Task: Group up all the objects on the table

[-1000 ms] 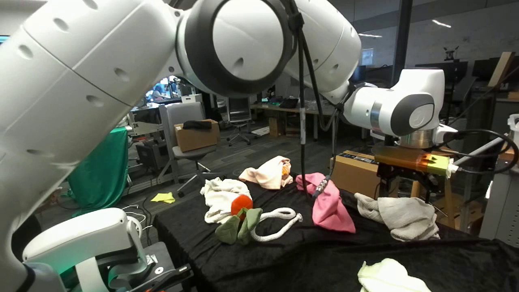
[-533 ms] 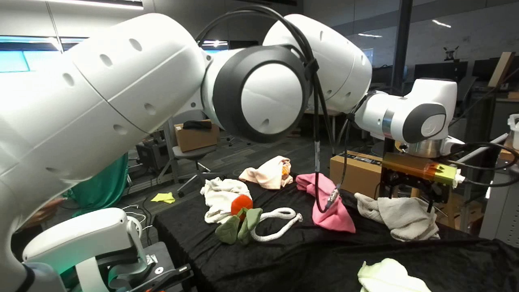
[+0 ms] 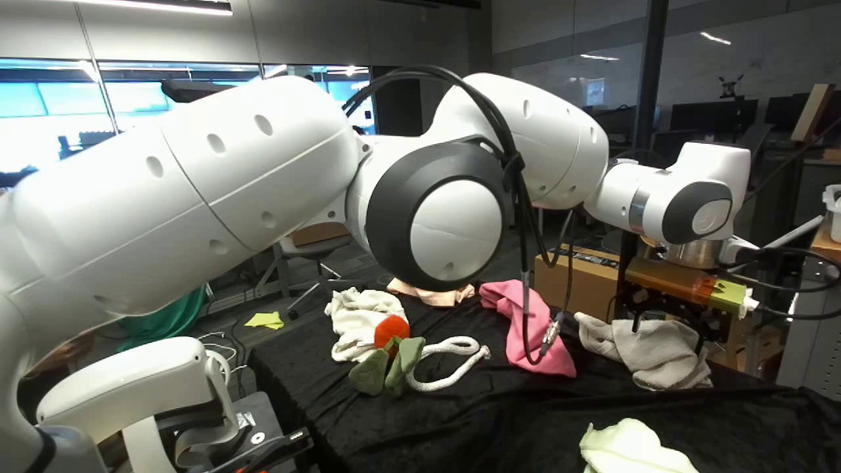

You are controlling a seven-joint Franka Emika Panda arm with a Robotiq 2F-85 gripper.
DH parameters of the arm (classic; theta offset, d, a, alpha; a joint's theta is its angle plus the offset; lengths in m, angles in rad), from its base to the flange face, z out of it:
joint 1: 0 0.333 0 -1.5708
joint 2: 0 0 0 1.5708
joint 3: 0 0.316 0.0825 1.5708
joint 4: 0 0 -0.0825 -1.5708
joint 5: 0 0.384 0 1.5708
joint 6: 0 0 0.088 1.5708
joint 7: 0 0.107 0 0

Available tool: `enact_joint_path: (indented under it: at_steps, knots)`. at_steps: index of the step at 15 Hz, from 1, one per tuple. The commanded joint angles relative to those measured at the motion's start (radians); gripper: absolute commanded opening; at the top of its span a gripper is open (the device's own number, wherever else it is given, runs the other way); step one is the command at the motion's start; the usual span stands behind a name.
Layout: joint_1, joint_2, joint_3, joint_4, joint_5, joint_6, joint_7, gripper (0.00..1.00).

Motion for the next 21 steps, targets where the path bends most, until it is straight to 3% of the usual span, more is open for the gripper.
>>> enact_joint_path:
  at_steps: [1,3,11,14,16,21]
  knots:
    - [-0.006,0.069,0.015,0.137,0.019,-0.071,-0.013,0.75]
    - [-0.006,0.064,0.027,0.146,0.022,-0.13,-0.038,0.68]
    - [-0.015,0.042,0.08,0.16,0.023,-0.352,-0.113,0.05]
    - [-0.019,0.046,0.085,0.165,0.022,-0.376,-0.108,0.02]
    - [-0.025,0.043,0.087,0.161,0.023,-0.385,-0.106,0.07]
    - [-0.044,-0.027,0.104,0.095,0.018,-0.413,-0.154,0.09]
